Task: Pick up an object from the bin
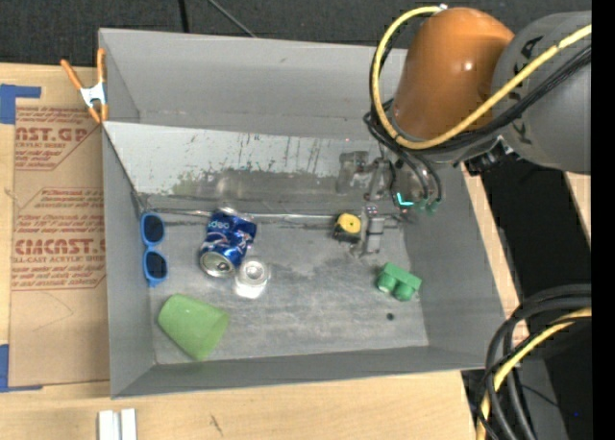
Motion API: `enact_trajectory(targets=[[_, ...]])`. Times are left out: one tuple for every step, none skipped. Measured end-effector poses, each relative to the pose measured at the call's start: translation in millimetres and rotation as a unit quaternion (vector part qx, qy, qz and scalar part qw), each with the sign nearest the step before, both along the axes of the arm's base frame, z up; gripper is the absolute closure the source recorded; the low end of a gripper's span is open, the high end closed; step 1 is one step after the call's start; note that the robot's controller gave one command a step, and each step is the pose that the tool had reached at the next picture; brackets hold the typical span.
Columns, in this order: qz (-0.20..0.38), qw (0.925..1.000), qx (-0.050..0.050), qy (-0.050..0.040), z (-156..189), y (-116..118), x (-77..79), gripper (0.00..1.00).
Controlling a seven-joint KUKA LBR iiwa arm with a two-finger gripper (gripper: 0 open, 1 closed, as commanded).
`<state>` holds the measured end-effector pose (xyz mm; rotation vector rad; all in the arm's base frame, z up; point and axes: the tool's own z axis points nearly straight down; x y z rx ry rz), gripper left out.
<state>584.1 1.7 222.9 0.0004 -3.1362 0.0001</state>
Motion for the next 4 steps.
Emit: enact_trajectory(targets=[[-0.071, 0.9975, 0.000, 0.0003, -129, -47, -6.8, 0.00], [-0.117, 0.9931, 0.000, -0.0049, -153, -83, -25.7, 0.00], [-0.131, 0.9914, -0.002, -0.0013, -151, -143, -86.8, 0.00], [-0.127, 0.9918, -0.001, -0.0082, -147, -140, -80.4, 1.00]])
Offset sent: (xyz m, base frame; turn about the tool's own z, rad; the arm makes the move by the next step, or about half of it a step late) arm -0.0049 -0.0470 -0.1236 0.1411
